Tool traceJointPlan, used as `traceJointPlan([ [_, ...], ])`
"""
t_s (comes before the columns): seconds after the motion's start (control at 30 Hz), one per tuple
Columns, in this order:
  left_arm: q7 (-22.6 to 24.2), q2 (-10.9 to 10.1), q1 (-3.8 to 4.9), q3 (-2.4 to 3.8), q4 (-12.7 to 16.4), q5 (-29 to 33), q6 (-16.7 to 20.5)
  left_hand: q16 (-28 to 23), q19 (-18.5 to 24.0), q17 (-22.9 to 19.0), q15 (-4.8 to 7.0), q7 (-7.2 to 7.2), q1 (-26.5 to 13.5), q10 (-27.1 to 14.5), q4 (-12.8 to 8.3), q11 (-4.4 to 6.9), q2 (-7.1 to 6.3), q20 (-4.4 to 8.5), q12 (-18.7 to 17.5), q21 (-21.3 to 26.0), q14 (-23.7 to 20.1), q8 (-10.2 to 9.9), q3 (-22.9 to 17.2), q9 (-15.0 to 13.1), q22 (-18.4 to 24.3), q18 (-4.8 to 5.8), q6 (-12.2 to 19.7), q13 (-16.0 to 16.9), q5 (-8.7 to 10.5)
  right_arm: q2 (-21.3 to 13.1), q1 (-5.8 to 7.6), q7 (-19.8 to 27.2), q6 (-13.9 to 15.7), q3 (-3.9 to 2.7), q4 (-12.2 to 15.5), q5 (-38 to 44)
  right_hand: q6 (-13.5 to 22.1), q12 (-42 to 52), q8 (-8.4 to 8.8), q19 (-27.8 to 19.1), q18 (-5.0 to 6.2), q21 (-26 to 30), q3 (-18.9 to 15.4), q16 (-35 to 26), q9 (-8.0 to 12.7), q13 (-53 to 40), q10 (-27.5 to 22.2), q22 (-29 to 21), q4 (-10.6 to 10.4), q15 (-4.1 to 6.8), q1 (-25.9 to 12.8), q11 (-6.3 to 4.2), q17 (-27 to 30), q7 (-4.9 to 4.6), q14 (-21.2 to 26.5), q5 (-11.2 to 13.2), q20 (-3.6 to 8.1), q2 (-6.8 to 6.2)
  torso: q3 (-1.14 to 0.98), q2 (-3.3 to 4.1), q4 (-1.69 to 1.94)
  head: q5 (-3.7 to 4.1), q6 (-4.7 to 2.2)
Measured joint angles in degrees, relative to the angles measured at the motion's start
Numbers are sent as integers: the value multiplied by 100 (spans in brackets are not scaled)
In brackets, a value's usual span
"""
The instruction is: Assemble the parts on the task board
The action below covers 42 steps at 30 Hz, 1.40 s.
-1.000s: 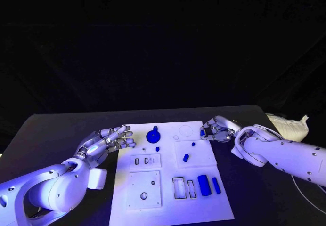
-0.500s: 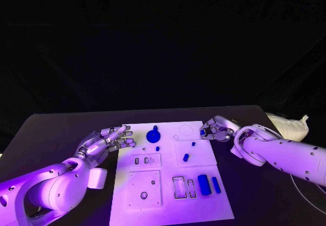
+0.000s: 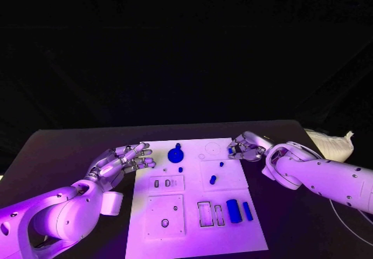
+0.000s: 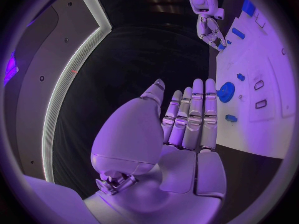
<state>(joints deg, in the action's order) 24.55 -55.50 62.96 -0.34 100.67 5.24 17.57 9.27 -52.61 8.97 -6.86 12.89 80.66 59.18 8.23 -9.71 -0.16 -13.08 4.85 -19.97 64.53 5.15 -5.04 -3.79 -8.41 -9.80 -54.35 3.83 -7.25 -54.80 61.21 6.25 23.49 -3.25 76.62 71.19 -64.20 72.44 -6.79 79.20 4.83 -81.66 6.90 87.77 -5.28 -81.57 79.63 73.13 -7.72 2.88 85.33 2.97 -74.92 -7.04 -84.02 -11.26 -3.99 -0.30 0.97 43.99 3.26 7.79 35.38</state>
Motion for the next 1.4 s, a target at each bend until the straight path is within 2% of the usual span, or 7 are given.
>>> traceJointPlan([
  [0.2,-1,11,-1,0,-10,0,0,0,0,0,0,0,0,0,0,0,0,0,0,0,0,0,0,0,0,0,0,0,0,-25,18,-99,157,-8,267,51,0,0,-2,19,0,0,0,0,0,0,0,6,0,1,-51,-1,0,0,0,-18,19,33,1,-6,2,-27,-11],
  [0.37,-1,21,-2,-1,-25,0,0,0,-21,9,0,0,0,0,-17,0,0,21,0,0,0,0,-17,0,5,0,0,0,0,-33,120,-211,253,-19,722,51,0,0,-4,0,0,0,0,0,0,4,1,6,0,1,-123,-1,0,0,0,-18,42,45,5,-13,1,-34,-30],
  [0.57,-2,37,-3,-1,-39,0,0,0,-21,9,0,0,0,0,-17,0,0,21,0,0,0,0,-17,0,5,0,0,0,0,108,195,-359,299,-24,1174,16,0,0,-5,0,-1,0,-1,0,0,9,2,4,0,1,-189,-3,1,0,-1,-18,42,52,25,-24,10,-42,-41],
  [0.77,-2,50,-3,-1,-68,0,0,0,-21,8,0,0,0,0,-17,0,0,21,0,0,0,0,-17,0,5,0,0,0,0,504,200,-525,281,-12,1424,-18,0,-24,-5,0,-1,0,14,0,0,11,14,-25,-6,0,-190,-14,1,0,-1,-18,41,51,58,-44,36,-125,5],
  [0.97,-2,59,-3,-1,-80,0,0,0,-21,8,0,0,0,0,-17,0,0,21,0,0,0,0,-17,0,5,0,0,0,0,880,67,-658,233,4,1469,6,22,-39,-5,-20,-1,0,63,0,0,11,22,-72,29,0,-189,-22,1,22,-1,-16,62,53,81,-54,60,-238,55],
  [1.27,-2,65,-4,-1,-84,0,-1,0,-21,8,0,0,0,0,-17,0,0,20,0,0,0,0,-17,0,4,0,0,0,0,1357,-169,-894,162,30,1315,270,32,-113,-6,-55,0,54,80,0,0,7,22,-145,46,-1,-187,-23,2,32,-1,-11,68,53,77,-52,65,-417,120],
  [1.4,-2,69,-4,-1,-86,0,-2,0,-21,7,0,0,0,0,-17,0,0,20,0,0,0,0,-17,0,4,0,0,0,0,1489,-234,-1005,107,56,1249,453,33,-158,-6,-64,0,56,88,0,0,-1,0,-171,54,-1,-186,-40,2,33,-1,0,59,53,70,-49,57,-459,147],
])
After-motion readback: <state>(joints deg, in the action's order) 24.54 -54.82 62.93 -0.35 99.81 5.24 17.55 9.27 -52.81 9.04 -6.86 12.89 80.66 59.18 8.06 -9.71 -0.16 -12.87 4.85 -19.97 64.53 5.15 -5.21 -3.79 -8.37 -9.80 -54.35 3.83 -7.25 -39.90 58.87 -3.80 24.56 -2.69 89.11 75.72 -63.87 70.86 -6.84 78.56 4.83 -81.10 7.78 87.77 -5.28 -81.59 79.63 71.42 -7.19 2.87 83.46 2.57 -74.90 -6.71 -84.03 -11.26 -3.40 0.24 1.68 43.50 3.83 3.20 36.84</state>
